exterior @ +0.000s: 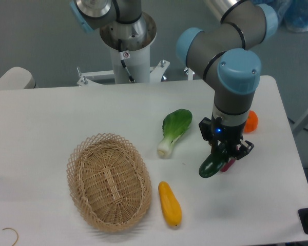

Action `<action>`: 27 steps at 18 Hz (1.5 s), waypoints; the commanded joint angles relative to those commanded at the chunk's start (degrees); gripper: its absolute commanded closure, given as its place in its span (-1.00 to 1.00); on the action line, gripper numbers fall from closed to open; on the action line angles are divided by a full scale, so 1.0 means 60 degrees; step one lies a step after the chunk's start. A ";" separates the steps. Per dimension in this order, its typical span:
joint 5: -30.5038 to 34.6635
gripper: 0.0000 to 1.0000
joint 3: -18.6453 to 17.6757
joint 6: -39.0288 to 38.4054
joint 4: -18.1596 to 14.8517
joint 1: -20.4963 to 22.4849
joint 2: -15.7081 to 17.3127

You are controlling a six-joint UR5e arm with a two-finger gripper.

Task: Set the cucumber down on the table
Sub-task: 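Lower the held green cucumber toward the table beside the yellow squash, then set the cucumber upright on the table and open the gripper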

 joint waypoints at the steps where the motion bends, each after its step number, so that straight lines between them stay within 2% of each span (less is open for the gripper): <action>1: 0.0000 0.35 0.0000 -0.0380 0.0131 -0.0102 -0.0059; 7: 0.0015 0.35 -0.0103 -0.1905 0.1697 -0.0454 -0.0717; 9: 0.0073 0.35 -0.0088 -0.2985 0.2079 -0.0469 -0.1025; 11: 0.0204 0.35 -0.0088 -0.3707 0.2154 -0.0411 -0.1245; 15: 0.0469 0.35 -0.0117 -0.4337 0.2636 -0.0352 -0.1699; 17: 0.0483 0.35 -0.0263 -0.4515 0.2710 -0.0381 -0.1831; 21: 0.0993 0.32 -0.0702 -0.4574 0.2754 -0.0440 -0.1905; 25: 0.1523 0.28 -0.1186 -0.5202 0.3515 -0.0469 -0.1964; 27: 0.1538 0.28 -0.1303 -0.5233 0.3531 -0.0469 -0.1935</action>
